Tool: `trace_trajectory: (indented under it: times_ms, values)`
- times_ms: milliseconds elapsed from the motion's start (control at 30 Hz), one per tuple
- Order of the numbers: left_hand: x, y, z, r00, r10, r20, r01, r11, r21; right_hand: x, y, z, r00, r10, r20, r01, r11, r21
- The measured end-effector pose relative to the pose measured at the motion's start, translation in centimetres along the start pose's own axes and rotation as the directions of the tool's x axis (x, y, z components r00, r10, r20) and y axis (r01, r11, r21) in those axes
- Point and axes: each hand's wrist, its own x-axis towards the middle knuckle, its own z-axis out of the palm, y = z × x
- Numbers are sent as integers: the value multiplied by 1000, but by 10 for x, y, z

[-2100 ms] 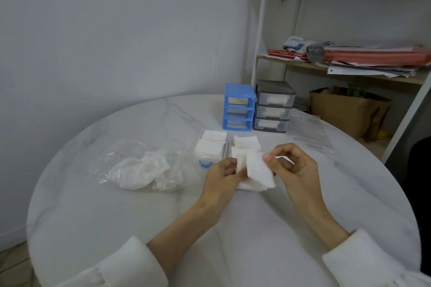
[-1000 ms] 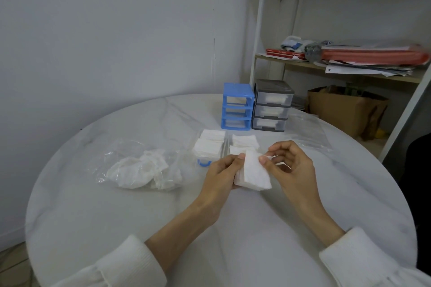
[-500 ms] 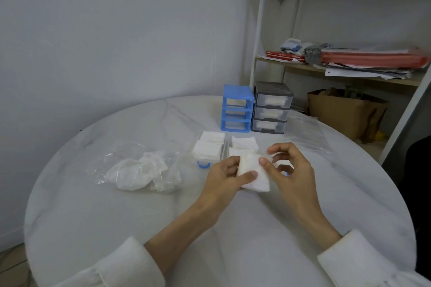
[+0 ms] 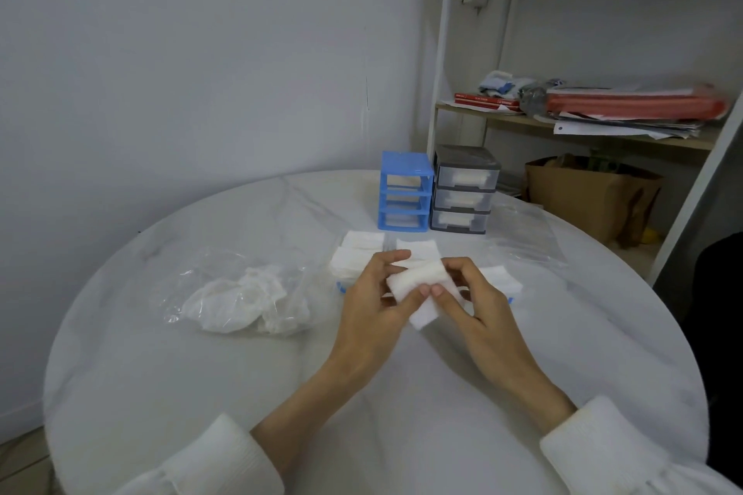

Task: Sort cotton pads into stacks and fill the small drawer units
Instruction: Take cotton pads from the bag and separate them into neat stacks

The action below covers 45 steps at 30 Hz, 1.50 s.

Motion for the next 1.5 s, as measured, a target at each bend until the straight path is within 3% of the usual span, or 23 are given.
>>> trace_trajectory:
  times_ms: [233, 433, 600, 833, 933, 1167, 1333, 1500]
  values:
    - [-2, -2, 8, 967, -254, 17, 255, 965, -68, 0, -2, 0, 992, 77, -105, -65, 992, 109]
    - [2, 2, 17, 990, -136, -41, 136, 991, -3, 0, 0, -3, 986, 22, -168, -19, 1000, 21]
    - [21, 10, 36, 996, -59, -73, 61, 998, 25, 16, 5, -23, 953, 29, -300, -45, 998, -46]
    - [46, 2, 65, 996, 23, -90, -2, 975, 224, 56, 33, -62, 830, 169, -532, -203, 979, -4]
    - [49, -9, 67, 995, 98, 4, -90, 900, 426, 70, 49, -67, 803, 228, -551, -324, 942, -83]
    - [60, -18, 67, 956, 170, 240, -287, 723, 629, 83, 62, -56, 880, 220, -421, -404, 814, -418]
    - [61, -29, 73, 913, 30, 406, -371, 475, 798, 80, 69, -53, 908, 160, -387, -382, 693, -611]
    - [59, -32, 74, 890, -3, 455, -416, 399, 817, 79, 69, -51, 933, 149, -328, -352, 574, -739]
